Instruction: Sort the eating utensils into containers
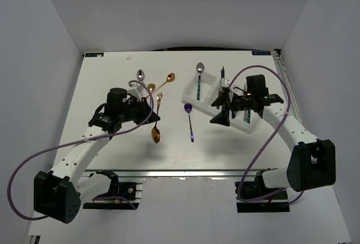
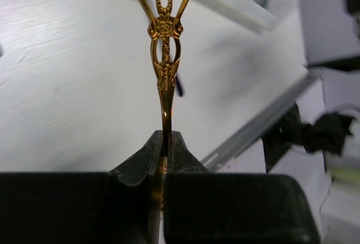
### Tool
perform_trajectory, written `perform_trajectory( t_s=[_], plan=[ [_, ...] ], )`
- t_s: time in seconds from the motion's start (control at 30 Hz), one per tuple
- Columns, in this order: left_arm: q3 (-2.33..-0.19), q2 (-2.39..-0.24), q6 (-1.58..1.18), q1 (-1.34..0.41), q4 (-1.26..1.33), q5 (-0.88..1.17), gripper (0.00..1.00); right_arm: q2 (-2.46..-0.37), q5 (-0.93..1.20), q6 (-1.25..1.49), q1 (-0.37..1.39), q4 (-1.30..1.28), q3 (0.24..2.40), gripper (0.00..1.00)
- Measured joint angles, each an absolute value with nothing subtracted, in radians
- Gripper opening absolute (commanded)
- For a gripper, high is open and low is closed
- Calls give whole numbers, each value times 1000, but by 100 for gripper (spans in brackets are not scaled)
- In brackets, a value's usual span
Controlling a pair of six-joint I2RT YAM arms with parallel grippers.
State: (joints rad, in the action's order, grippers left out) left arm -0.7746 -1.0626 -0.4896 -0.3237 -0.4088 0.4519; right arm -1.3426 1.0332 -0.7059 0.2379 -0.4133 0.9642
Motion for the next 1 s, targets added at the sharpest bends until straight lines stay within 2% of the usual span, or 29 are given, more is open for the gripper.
perform_trajectory(
  t_s=[0.17, 0.37, 0.5, 0.6, 1.0],
  plan=[
    [-805, -1103, -355, -324, -299, 726, 0, -1340, 1028, -773, 270, -417, 950, 89],
    [-891, -1229, -303, -324, -268, 926, 0, -1250, 922, -977, 430, -427, 901, 89],
    [-983, -1303, -300, -324, -314, 981, 0, -1143, 828, -1150, 522, -441, 906, 89],
    [-1032, -1351, -310, -324, -367, 1017, 0, -1137, 786, -1251, 551, -463, 961, 88],
    [-1096, -1476, -323, -350, -609, 1037, 0, -1224, 461, -1402, 838, -463, 1068, 72]
  ],
)
